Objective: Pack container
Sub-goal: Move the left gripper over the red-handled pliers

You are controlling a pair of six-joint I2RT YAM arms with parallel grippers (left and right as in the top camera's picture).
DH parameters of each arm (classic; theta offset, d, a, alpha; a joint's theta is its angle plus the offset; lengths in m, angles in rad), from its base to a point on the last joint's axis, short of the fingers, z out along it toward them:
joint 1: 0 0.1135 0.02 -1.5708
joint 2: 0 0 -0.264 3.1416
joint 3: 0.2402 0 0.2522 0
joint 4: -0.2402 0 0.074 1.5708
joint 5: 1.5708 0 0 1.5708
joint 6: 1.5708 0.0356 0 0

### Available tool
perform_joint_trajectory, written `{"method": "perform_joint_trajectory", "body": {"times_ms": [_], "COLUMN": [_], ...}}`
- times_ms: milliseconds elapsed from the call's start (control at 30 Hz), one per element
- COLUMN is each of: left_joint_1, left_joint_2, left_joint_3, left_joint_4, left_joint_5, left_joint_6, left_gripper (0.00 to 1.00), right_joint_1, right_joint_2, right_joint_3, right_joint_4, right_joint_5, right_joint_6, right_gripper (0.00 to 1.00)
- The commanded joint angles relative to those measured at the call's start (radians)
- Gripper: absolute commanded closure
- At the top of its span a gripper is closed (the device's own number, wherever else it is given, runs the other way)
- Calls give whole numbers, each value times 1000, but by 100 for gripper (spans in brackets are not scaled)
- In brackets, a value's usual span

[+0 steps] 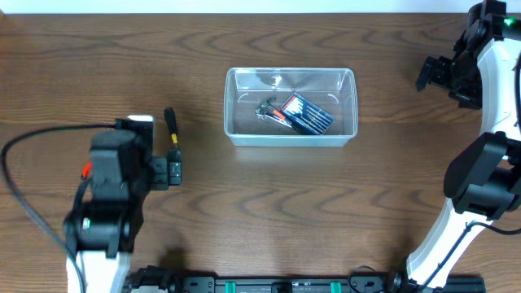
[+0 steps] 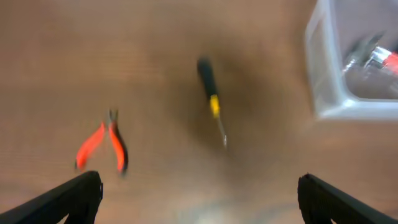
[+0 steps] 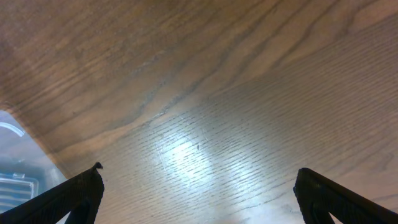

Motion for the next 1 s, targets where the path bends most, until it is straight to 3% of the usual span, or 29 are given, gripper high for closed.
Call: {"method": "perform_joint_trajectory", "body": {"times_ms": [0,133,200,333,500,867,967], "left_joint_1": [29,105,124,129,180,248,248], "left_joint_2": [111,272,326,404,472,535,549], "left_joint_3": [177,389,420,412,413,412,408], "left_joint_4": [-116,-384,-442,-407,-396,-418,-401], "left_joint_5": [-46,-42,-35,-12,-42,-39,-39], "left_joint_6": [-107,-117,-117,-155,-361,-352,-218], "left_gripper": [2,2,2,2,2,2,2], "right_joint_1": [0,0,0,0,0,0,0], "right_joint_2": [1,1,1,1,1,1,1], "right_joint_3": [0,0,0,0,0,0,0], "right_joint_4": [2,2,2,2,2,2,2], "right_joint_5": [0,0,0,0,0,0,0], "right_joint_6": [18,18,18,18,18,18,18], "right_gripper": [1,1,1,1,1,1,1]}}
